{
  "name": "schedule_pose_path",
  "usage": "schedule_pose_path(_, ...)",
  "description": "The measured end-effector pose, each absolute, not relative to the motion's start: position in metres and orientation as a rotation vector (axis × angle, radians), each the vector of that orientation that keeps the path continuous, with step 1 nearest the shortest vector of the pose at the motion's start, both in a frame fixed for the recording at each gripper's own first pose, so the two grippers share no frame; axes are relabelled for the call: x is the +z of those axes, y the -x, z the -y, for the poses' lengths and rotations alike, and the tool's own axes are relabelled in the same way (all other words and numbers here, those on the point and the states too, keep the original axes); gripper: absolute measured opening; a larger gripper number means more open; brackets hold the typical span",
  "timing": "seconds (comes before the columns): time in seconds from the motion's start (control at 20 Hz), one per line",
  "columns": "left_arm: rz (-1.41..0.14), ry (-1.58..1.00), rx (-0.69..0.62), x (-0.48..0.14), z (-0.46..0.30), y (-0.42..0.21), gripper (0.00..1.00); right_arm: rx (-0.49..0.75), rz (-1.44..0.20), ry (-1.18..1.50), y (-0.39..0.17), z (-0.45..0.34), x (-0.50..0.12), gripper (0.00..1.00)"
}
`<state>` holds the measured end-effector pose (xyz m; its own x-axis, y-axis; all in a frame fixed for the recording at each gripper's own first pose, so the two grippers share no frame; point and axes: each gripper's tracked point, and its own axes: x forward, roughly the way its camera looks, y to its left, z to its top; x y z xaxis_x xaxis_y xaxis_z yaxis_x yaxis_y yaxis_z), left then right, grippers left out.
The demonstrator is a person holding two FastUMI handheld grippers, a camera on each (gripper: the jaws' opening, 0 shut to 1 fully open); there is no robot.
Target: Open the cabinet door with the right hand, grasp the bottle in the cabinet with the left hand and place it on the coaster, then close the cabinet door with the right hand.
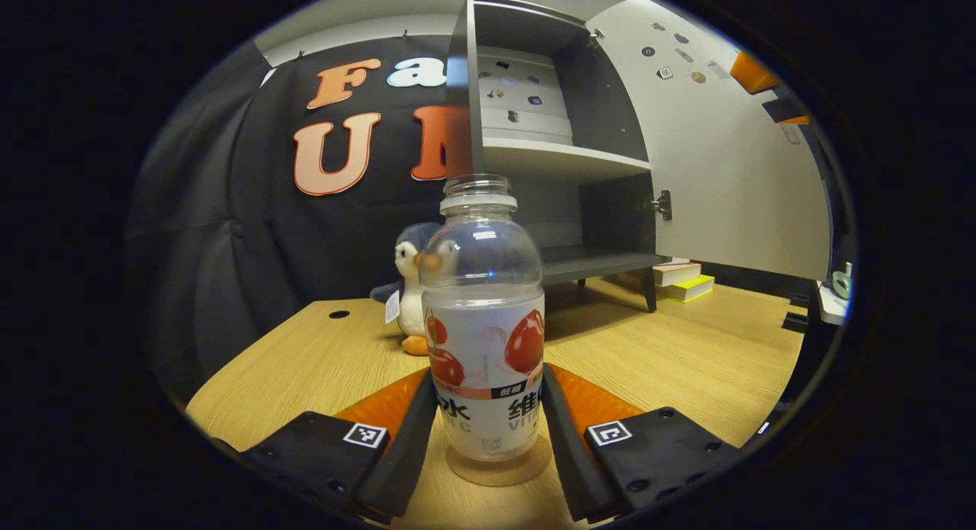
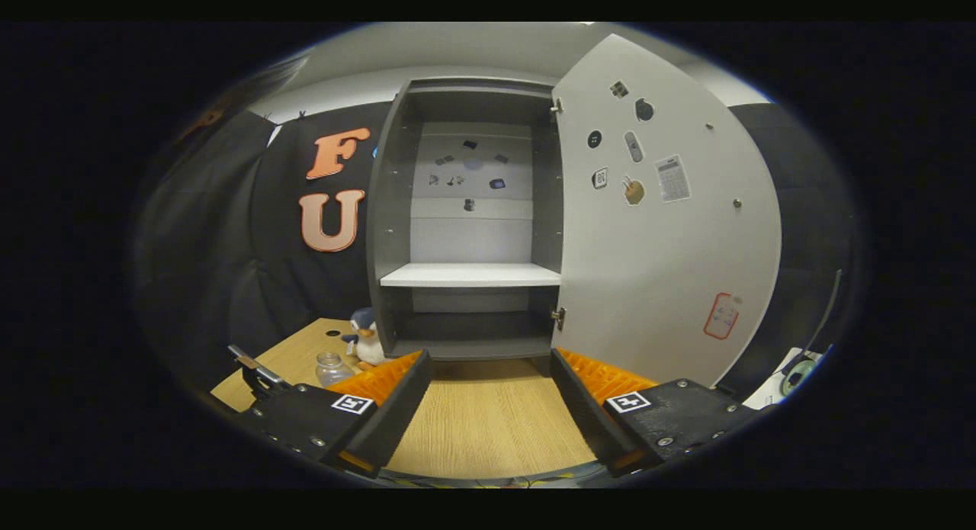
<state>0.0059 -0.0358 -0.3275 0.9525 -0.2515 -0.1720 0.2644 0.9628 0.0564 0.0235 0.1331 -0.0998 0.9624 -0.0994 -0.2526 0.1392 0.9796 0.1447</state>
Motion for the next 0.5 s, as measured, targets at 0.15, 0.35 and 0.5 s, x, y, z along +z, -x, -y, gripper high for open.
schedule_pose_path(0.15,-0.191,-0.079,-0.261,-0.335,0.034,-0.006,0.81,-0.106,-0.256,-0.153,-0.026,-0.138,-0.103,0.95)
schedule_pose_path(0.35,-0.228,-0.078,-0.259,-0.343,0.035,-0.006,0.81,-0.085,-0.258,-0.162,-0.028,-0.146,-0.101,0.95)
schedule_pose_path(0.5,-0.231,-0.103,-0.272,-0.341,0.038,-0.002,0.81,-0.075,-0.26,-0.158,-0.028,-0.148,-0.1,0.95)
